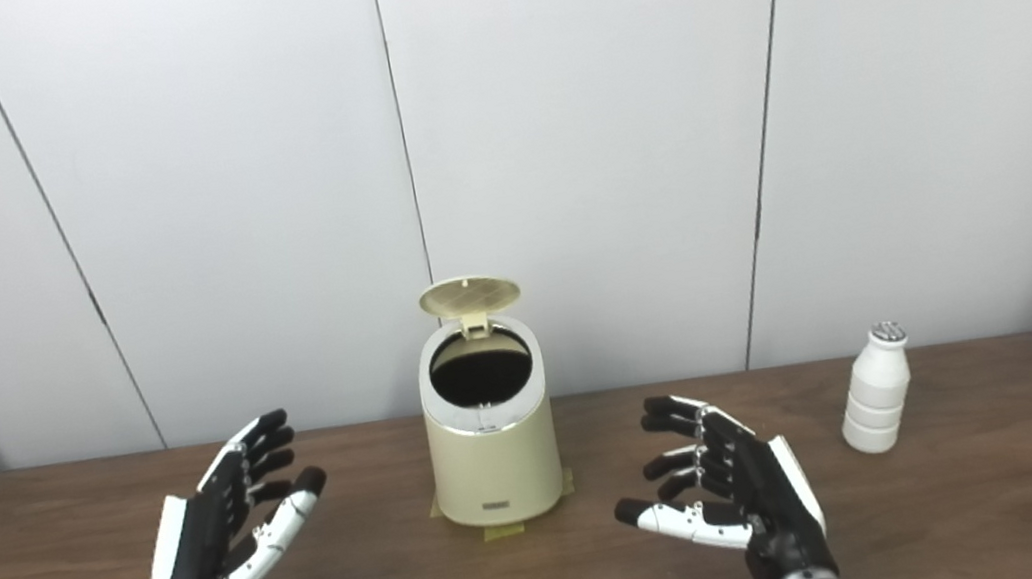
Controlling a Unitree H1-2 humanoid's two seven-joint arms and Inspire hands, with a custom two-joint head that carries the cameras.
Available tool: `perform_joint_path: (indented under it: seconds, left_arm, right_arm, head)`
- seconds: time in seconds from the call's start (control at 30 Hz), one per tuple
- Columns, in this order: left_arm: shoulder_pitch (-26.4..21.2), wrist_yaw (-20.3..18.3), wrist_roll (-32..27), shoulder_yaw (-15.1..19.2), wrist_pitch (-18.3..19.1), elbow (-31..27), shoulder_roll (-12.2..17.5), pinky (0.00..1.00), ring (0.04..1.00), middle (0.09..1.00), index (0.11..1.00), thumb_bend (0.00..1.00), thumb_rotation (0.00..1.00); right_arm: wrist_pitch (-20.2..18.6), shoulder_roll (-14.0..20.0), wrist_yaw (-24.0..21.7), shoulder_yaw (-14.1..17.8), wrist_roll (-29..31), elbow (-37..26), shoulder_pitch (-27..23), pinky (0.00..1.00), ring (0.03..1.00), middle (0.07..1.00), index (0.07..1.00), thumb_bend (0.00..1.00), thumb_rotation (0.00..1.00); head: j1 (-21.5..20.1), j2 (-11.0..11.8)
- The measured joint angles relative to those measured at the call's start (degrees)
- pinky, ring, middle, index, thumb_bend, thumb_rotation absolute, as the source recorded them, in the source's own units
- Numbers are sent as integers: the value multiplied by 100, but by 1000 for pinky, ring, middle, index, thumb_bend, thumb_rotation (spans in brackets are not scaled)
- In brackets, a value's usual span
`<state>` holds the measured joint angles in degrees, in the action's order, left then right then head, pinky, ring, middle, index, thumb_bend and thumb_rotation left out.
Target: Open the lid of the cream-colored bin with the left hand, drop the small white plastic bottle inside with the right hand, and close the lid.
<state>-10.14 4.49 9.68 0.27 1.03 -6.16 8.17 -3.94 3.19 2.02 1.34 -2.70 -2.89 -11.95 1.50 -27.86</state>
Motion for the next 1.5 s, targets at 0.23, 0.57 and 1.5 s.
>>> perform_joint_path:
  seconds: [0.23,0.57,1.5]
  left_arm:
    - [332,-92,-208,4,-234,0,-67,553,698,787,878,664,367]
    - [438,-181,-343,120,-352,180,-106,554,693,780,866,592,308]
    - [243,-389,-621,385,-639,750,158,584,747,816,877,455,149]
  right_arm:
    - [124,21,-15,3,13,72,3,426,530,732,726,691,77]
    - [454,308,-254,240,377,76,-20,586,556,735,738,730,46]
    - [-1655,2655,-174,1389,-811,-1232,-1737,684,765,816,779,766,12]
  head:
    - [-176,158]
    - [-966,501]
    - [-2303,949]
